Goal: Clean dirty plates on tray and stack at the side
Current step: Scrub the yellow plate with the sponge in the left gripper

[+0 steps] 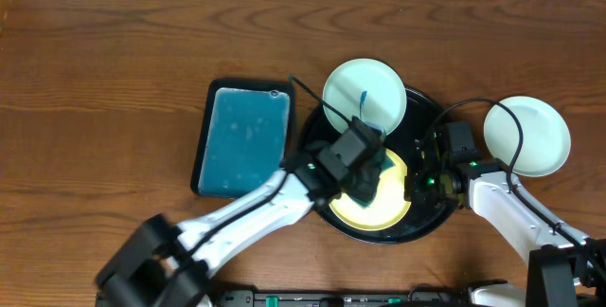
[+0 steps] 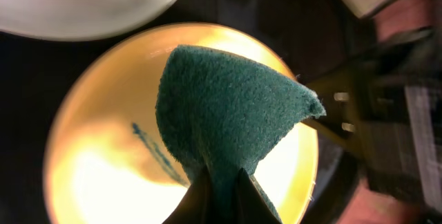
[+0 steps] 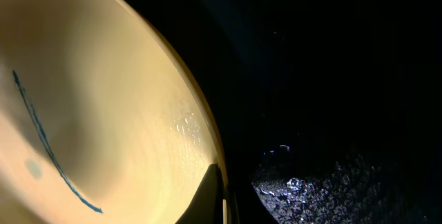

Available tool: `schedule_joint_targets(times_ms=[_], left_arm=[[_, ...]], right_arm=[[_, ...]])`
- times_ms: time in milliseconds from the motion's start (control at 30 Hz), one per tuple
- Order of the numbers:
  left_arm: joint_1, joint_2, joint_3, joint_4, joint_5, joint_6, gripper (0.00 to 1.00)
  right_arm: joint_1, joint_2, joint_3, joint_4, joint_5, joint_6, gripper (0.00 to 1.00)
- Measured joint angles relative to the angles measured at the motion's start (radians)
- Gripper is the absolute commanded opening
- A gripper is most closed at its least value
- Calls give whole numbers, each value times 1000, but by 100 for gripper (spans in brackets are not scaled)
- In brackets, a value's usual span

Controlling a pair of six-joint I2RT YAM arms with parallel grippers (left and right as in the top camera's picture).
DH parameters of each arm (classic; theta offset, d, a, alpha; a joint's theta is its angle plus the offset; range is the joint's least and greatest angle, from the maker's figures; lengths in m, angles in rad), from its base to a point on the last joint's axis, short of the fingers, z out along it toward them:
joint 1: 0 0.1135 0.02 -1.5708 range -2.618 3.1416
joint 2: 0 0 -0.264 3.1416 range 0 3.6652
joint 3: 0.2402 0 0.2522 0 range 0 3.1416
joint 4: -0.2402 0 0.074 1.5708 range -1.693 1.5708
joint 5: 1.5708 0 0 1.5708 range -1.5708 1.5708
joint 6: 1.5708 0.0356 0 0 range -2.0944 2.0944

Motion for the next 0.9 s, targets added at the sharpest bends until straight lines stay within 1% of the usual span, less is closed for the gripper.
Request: schedule_joint_targets(times_ms=[100, 267, 367, 533, 667, 800, 900], left_arm=[[-28, 89, 0, 45, 0, -29, 7], [-62, 195, 6, 66, 0, -51, 8], [-62, 209, 25, 48, -6, -61, 7], [-62, 211, 51, -29, -137, -116, 7], [-12, 211, 52, -43, -215, -137, 8], [35, 211, 52, -51, -233, -147, 8], [39, 211, 55, -58, -236, -158, 7]], right_arm=[[0, 0, 0, 1, -1, 0, 1], [0, 0, 0, 1, -2, 0, 1], [0, 0, 0, 1, -2, 0, 1], [0, 0, -3, 3, -16, 3, 1], [3, 1, -7, 6, -39, 8, 1], [6, 2, -7, 10, -48, 11, 1], [6, 3, -8, 11, -51, 13, 1]])
